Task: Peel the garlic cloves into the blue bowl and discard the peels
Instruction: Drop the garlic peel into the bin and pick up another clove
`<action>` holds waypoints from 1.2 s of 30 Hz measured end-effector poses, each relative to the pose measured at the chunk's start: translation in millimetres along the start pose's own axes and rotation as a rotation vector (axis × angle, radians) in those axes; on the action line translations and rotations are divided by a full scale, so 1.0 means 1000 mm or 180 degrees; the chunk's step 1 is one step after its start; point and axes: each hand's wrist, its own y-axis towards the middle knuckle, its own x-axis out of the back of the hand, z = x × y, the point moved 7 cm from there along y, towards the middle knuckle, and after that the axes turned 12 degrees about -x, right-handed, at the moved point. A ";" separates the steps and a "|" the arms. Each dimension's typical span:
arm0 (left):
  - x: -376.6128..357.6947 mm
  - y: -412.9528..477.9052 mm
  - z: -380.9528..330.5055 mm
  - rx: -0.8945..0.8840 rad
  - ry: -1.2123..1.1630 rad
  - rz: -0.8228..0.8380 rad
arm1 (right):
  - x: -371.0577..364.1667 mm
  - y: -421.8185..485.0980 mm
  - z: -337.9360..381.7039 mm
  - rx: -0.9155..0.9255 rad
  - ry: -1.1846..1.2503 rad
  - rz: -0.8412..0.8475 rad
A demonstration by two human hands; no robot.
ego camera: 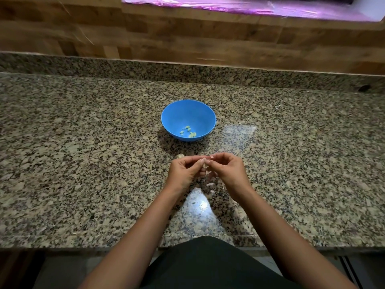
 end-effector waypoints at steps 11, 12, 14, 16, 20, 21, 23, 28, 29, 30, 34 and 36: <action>0.000 0.004 -0.001 -0.0064 0.0308 -0.0164 | 0.004 0.007 0.000 0.0176 -0.0306 -0.0188; 0.000 0.004 -0.001 -0.0052 0.0290 -0.0197 | 0.003 0.007 0.000 0.0156 -0.0202 -0.0155; -0.001 0.004 -0.001 -0.0025 0.0255 -0.0258 | 0.003 0.008 -0.003 0.0044 0.0086 -0.0049; -0.003 0.004 -0.002 -0.0013 0.0289 -0.0250 | 0.002 0.008 -0.006 -0.0105 0.0418 0.0119; -0.005 0.005 -0.003 0.0035 0.0305 -0.0209 | 0.001 0.008 -0.010 -0.0475 0.1043 0.0350; -0.006 0.005 -0.003 0.0033 0.0324 -0.0197 | 0.002 0.008 -0.011 -0.0566 0.1202 0.0395; -0.006 0.005 -0.003 0.0011 0.0418 -0.0178 | 0.003 0.009 -0.014 -0.0684 0.1401 0.0438; -0.005 0.002 -0.002 -0.0133 0.0824 -0.0204 | 0.003 0.009 -0.016 -0.0690 0.1310 0.0396; -0.005 0.002 -0.003 -0.0187 0.0947 -0.0175 | 0.004 0.009 -0.016 -0.0689 0.1274 0.0388; -0.006 0.002 -0.005 -0.0234 0.1071 -0.0143 | 0.004 0.009 -0.016 -0.0692 0.1242 0.0379; -0.005 0.002 -0.004 -0.0160 0.0997 -0.0143 | 0.005 0.010 -0.016 -0.0691 0.1339 0.0380; -0.002 0.002 -0.002 -0.0135 0.0980 -0.0177 | 0.008 0.010 -0.016 -0.0669 0.1358 0.0306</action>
